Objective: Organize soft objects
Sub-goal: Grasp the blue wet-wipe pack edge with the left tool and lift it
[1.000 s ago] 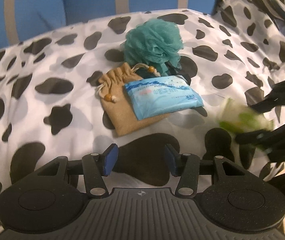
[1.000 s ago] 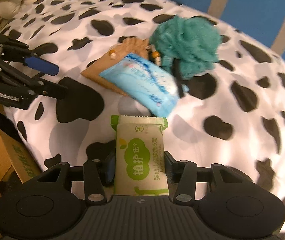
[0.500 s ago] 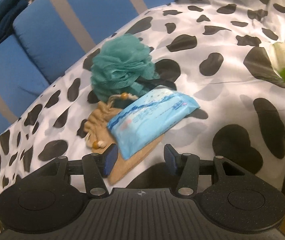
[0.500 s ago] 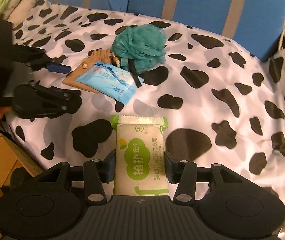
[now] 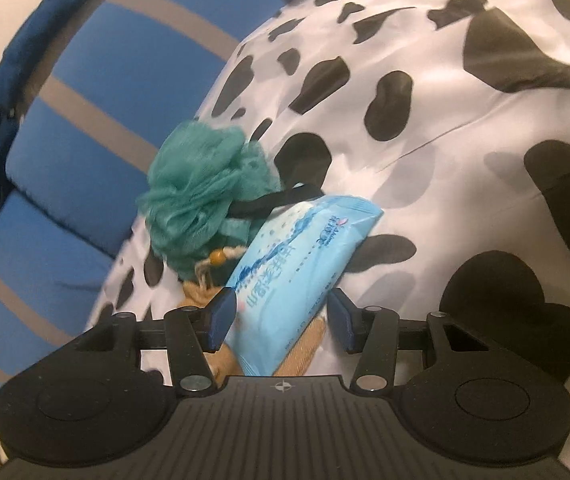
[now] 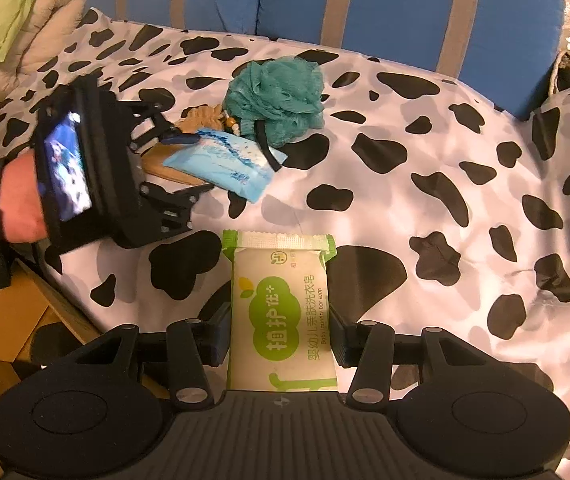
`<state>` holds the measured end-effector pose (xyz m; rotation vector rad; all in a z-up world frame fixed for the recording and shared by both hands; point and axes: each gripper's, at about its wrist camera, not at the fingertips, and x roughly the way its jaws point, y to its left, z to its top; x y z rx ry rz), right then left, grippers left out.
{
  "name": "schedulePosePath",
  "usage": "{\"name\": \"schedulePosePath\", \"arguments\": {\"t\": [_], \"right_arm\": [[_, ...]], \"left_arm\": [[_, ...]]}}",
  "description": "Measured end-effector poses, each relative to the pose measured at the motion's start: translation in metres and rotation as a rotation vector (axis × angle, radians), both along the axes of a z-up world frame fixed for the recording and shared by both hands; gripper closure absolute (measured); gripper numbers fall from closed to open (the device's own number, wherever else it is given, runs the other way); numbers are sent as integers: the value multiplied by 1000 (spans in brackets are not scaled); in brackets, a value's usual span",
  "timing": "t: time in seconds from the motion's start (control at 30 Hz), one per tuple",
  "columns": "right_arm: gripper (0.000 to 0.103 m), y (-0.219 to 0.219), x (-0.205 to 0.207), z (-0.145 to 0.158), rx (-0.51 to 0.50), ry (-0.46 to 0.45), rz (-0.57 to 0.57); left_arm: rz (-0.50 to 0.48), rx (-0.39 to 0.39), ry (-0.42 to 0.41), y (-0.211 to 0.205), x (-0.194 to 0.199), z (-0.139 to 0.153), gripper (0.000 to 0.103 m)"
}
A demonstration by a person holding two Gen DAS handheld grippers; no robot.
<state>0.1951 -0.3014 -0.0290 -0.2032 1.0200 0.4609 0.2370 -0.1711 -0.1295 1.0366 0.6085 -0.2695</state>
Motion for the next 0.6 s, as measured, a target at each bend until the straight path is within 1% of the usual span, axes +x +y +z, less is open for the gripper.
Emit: {"name": "schedulePosePath", "arguments": {"t": [0.13,0.2,0.27,0.3,0.37,0.47,0.6], "right_arm": [[52,0,0,-1,-1,1,5],[52,0,0,-1,-1,1,4],[52,0,0,0,1,-1,6],[52,0,0,0,3,0,6],[52,0,0,0,2,-1,7],[52,0,0,0,0,-3,7],[52,1,3,0,-5,-6,1]], "left_arm": [[-50,56,-33,-6,-2,-7,54],[-62,68,-32,-7,-3,-8,56],[-64,57,16,-7,0,-6,76],[-55,58,26,-7,1,-5,77],[-57,64,36,-7,1,-3,84],[-46,31,31,-5,-1,8,89],[-39,-34,1,0,-6,29,92]]}}
